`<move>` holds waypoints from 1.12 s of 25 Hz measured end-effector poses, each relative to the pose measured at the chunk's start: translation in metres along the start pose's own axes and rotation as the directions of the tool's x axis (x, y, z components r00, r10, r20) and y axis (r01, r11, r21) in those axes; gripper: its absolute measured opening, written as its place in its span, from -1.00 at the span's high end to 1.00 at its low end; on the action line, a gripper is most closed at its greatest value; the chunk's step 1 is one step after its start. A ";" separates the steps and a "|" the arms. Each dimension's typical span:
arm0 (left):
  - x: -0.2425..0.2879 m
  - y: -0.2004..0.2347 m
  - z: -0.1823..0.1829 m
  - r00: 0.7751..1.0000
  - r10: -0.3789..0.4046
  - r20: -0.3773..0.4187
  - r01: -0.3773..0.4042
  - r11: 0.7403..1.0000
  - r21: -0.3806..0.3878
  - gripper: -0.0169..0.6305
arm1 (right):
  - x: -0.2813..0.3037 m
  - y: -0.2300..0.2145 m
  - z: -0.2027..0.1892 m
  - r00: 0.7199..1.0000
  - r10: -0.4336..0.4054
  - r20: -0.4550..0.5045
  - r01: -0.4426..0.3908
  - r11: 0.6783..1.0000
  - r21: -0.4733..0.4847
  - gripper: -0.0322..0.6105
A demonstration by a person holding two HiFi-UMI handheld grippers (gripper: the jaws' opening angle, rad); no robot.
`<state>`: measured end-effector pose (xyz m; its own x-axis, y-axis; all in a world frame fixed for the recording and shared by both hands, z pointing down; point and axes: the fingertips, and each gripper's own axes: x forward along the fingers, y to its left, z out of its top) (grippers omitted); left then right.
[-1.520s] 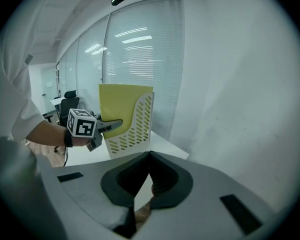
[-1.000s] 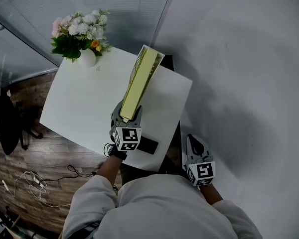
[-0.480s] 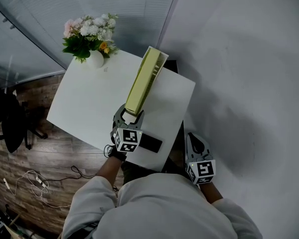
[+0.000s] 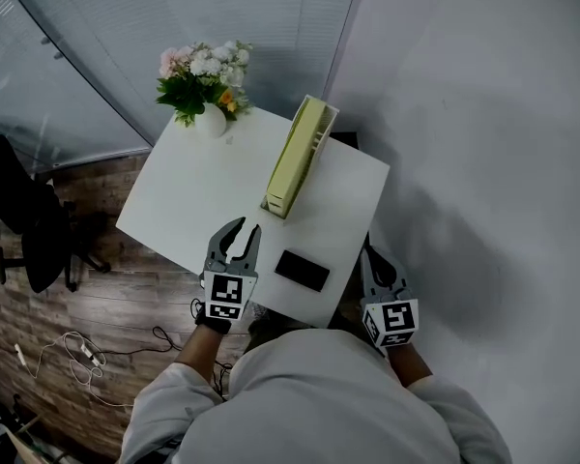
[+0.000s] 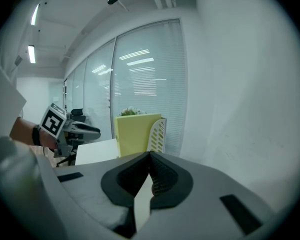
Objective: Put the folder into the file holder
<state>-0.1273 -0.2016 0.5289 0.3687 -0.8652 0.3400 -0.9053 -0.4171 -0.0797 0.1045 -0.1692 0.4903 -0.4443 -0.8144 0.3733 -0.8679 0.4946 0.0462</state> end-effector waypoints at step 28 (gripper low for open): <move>-0.120 -0.015 -0.010 0.997 -0.081 -0.001 0.081 0.991 -0.104 0.92 | -0.024 0.046 0.032 0.991 -0.027 0.129 0.025 1.000 0.011 0.86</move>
<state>-0.1598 -0.0890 0.4991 0.4407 -0.8283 0.3460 -0.8897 -0.4543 0.0456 0.0676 -0.1369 0.4535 -0.4459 -0.8597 0.2491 -0.8814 0.4703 0.0452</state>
